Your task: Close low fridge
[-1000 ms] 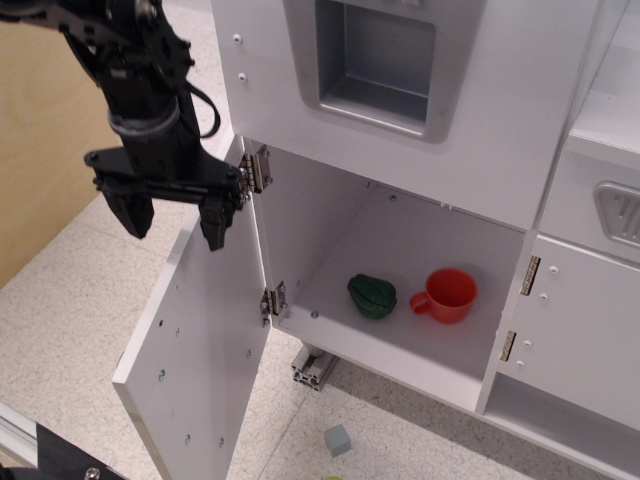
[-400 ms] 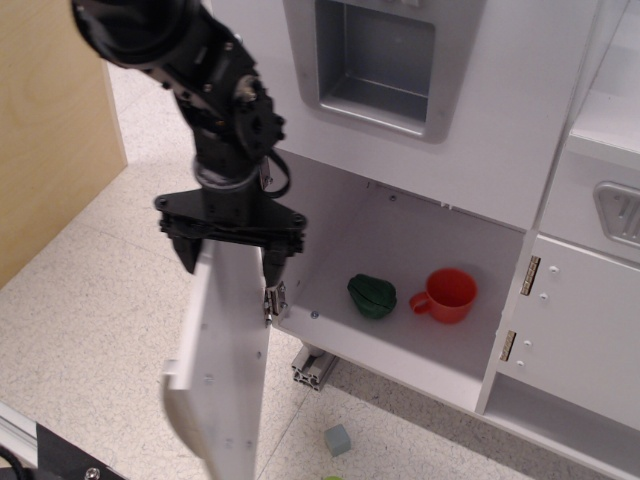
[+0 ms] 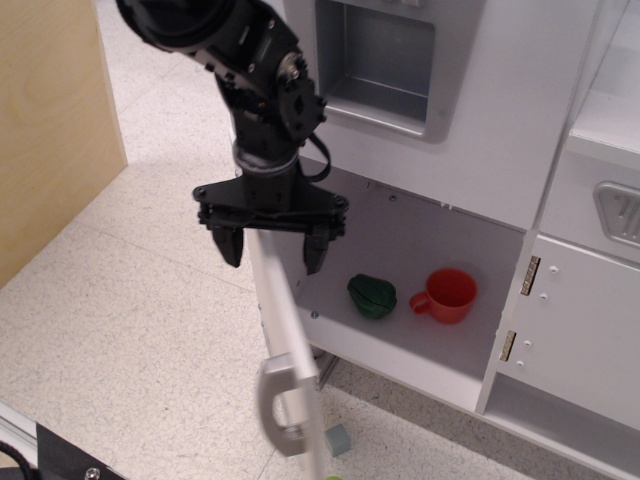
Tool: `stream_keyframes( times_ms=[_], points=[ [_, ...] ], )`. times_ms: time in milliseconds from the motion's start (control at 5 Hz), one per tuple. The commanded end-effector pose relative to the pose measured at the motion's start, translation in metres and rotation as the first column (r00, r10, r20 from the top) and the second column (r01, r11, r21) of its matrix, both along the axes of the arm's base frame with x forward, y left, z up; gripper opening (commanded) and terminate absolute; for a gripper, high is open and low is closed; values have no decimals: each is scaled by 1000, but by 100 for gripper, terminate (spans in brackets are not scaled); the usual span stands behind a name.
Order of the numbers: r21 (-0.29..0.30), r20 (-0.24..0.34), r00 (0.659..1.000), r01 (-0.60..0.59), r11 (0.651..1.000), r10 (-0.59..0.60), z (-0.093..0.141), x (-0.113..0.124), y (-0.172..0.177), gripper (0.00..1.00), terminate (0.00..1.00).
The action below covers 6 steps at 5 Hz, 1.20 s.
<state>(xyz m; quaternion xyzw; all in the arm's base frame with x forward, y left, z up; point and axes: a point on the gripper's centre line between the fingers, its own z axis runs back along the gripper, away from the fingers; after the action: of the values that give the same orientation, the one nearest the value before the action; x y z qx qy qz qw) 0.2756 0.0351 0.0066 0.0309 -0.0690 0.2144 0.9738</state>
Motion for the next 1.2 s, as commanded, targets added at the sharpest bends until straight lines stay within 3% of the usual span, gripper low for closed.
stream_keyframes(
  times_ms=[0,400,600,800,1000],
  points=[
    [-28,75,997,21,999,-18,31,3,-3,100,0],
    [-113,122,982,156,981,-142,73,-53,12,100,0],
    [-60,92,983,167,984,-161,56,-62,27,100,0],
    [-7,59,982,181,983,-181,22,-61,35,100,0],
    [-1,65,984,164,987,-163,-4,-60,44,100,0]
  ],
)
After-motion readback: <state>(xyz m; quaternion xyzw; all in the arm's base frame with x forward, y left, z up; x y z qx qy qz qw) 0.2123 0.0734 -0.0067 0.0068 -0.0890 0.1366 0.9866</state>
